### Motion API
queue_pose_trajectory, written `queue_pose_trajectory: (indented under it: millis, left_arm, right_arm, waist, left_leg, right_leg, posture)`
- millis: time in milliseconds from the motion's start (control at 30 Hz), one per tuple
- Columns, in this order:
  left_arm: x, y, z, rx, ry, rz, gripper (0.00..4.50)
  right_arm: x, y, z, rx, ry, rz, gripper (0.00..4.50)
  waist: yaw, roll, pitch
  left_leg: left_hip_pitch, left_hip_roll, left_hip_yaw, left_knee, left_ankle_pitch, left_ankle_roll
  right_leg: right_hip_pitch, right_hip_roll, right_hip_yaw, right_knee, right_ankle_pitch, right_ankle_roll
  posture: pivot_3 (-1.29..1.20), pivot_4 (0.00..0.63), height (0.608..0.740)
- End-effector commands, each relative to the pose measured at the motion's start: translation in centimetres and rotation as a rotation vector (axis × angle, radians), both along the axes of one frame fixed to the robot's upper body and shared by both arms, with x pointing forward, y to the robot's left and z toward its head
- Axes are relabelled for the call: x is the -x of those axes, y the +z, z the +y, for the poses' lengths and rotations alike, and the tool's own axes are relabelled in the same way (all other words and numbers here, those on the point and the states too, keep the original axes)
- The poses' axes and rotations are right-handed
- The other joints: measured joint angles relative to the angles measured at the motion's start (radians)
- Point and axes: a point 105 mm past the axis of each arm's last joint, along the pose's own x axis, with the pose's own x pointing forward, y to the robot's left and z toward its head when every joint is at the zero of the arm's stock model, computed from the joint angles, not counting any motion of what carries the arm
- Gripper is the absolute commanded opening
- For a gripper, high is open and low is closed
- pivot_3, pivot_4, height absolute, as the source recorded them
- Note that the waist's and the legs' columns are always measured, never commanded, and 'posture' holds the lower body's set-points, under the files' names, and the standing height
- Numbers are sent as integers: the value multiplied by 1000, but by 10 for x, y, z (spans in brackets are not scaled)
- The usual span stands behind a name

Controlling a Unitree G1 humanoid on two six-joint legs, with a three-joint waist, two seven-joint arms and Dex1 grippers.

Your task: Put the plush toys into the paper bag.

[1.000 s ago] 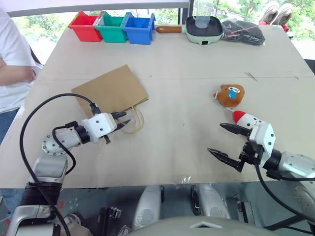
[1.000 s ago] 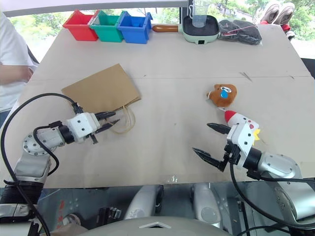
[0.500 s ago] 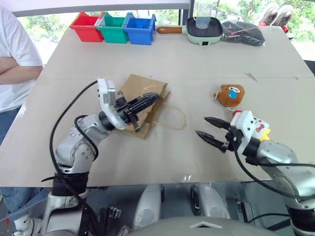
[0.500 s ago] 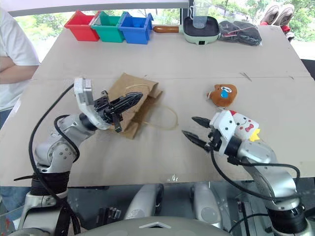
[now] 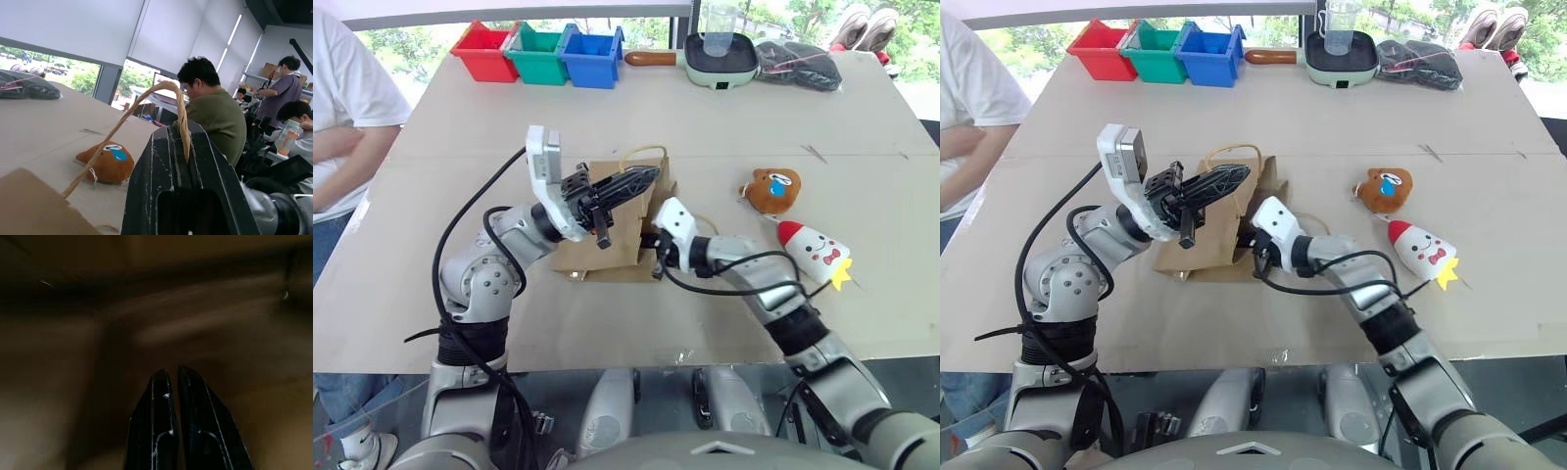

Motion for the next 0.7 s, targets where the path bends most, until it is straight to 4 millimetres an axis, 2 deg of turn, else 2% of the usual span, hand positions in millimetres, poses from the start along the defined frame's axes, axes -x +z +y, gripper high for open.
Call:
queue_pose_trajectory:
  millis: [33,133,233,333,467,567,700]
  left_arm:
    - [-3,27,13,14,92,-109,0]
    - [-15,42,29,25,215,-152,0]
    - [-21,48,37,-9,297,-195,0]
    - [-36,33,46,-168,425,-199,0]
    - [-40,29,50,-230,443,-262,0]
    - [-45,24,57,-300,454,-293,0]
    - [-50,25,60,-302,466,-317,0]
  right_arm:
    - [-5,-11,11,49,-22,-23,51]
    - [-5,-11,21,20,-76,-1,51]
    - [-10,-6,28,-9,-157,3,51]
    - [-26,5,34,-57,-299,-15,51]
    - [-32,15,38,-103,-330,15,51]
    - [-31,25,32,-133,-312,9,859]
    - [-20,54,2,-162,-285,-78,2442]
  waist:
    - [-2,0,0]
    - [-9,0,0]
    - [-17,0,0]
    - [-22,0,0]
    - [-20,0,0]
    - [-21,0,0]
    - [-18,0,0]
  left_leg:
    - [0,0,0,0,0,0]
    - [2,0,-2,0,0,0]
    - [3,0,-1,0,0,-1]
    - [3,0,-2,0,1,-1]
    - [2,-1,-2,-1,1,-2]
    - [2,-1,-1,-1,1,-2]
    - [0,-1,-2,-2,1,-2]
  right_leg:
    - [0,0,1,0,0,0]
    - [0,1,0,3,0,0]
    - [0,1,0,6,0,0]
    - [-1,1,1,7,0,0]
    - [-3,1,1,8,0,0]
    - [-3,0,1,8,0,0]
    - [-5,0,1,8,0,0]
  posture:
    - [0,150,740]
    - [0,150,740]
    - [0,150,740]
    - [0,150,740]
    - [0,150,740]
    - [0,150,740]
    - [0,150,740]
